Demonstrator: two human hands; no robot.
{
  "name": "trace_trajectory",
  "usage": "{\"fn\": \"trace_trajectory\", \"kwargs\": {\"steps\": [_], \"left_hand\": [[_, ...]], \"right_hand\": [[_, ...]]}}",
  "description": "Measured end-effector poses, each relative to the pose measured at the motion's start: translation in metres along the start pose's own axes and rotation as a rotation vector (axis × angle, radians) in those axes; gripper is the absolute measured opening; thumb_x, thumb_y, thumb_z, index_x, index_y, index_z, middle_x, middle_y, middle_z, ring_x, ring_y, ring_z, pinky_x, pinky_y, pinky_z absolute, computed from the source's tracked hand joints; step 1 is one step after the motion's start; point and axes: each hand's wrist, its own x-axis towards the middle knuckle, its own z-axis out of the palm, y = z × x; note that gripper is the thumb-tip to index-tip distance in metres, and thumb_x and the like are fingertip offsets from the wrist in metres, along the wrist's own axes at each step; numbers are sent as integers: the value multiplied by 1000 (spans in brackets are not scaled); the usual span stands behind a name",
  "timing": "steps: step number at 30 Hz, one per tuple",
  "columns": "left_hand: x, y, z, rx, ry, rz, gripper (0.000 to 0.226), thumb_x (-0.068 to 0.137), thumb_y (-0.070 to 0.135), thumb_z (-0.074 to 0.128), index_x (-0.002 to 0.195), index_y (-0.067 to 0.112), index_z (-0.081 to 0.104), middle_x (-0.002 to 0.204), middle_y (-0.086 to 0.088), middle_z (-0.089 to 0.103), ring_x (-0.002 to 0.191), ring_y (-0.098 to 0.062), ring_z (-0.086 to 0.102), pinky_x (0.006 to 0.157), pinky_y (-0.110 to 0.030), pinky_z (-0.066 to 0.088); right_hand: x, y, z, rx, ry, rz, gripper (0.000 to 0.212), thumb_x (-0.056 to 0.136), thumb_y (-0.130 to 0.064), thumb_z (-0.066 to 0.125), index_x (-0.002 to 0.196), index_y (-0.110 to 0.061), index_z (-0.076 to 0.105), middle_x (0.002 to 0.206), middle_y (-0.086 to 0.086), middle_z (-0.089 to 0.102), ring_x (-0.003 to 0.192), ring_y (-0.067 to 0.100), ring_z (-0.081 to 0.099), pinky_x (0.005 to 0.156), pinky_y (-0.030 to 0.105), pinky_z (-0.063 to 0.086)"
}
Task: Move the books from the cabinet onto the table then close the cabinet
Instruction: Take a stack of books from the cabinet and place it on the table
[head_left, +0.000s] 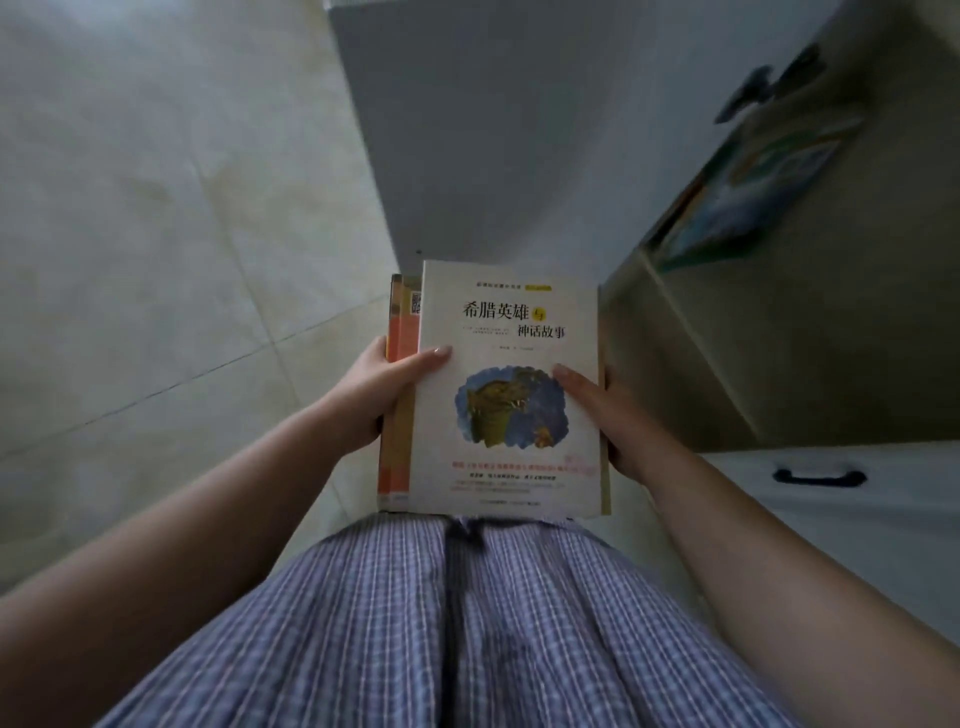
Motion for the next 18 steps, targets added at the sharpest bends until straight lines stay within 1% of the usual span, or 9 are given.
{"fn": "trace_trajectory", "kwargs": {"steps": [3,4,6,8,11,12,14,15,18], "left_hand": [[-40,-9,-55,-41,95,24,56,71,38,73,120,20,50,104,-10,71,86,-26,73,68,-40,59],[-46,-10,-65,-50,113,31,56,72,38,73,120,20,50,104,-9,70,86,-25,73,67,-39,59],[-83,-26,-109,-106,190,46,57,73,37,72,123,19,50,106,-10,70,86,-24,73,66,-38,59],[-110,-43,-143,-154,262,40,67,68,40,74,126,16,49,110,-12,69,88,-26,73,67,-38,59],[-151,-68,-187,-245,350,41,73,67,42,78,127,15,47,112,-13,67,93,-29,71,67,-39,59],[-164,-76,-199,-276,374,48,71,67,41,76,128,15,47,112,-14,67,94,-30,70,67,-38,59],[-189,-93,-222,-346,421,58,63,74,37,73,127,14,48,111,-13,67,93,-29,70,66,-37,59],[-201,-102,-231,-382,452,59,58,78,35,72,127,13,49,111,-13,68,92,-29,70,66,-36,59],[-236,-128,-258,-495,566,59,53,78,32,71,125,15,51,110,-13,69,92,-29,71,67,-39,60]], "right_hand": [[-7,-3,62,-67,-61,-2,50,76,-37,70,118,-14,55,108,8,69,90,25,69,69,36,57],[-8,-5,74,-77,-73,0,57,75,-38,71,122,-12,53,110,10,69,92,27,69,70,37,58],[-16,2,127,-141,-146,-3,56,79,-37,70,125,-11,52,109,9,69,92,27,69,70,37,58],[-22,7,167,-193,-201,-3,53,81,-36,69,125,-12,52,108,8,69,90,25,69,68,36,59],[-31,15,224,-303,-326,-4,63,72,-44,70,124,-13,53,109,10,70,90,28,70,68,38,60],[-34,18,242,-347,-370,-2,63,71,-46,70,123,-14,54,110,11,70,91,29,71,69,40,60],[-39,23,277,-431,-446,-3,51,77,-43,67,118,-17,55,109,11,70,90,29,71,71,42,60],[-41,26,293,-461,-470,2,49,79,-42,67,119,-17,54,109,11,70,89,29,71,70,41,60],[-47,37,344,-577,-522,27,57,79,-41,68,125,-12,49,109,13,69,88,29,71,65,38,60]]}}
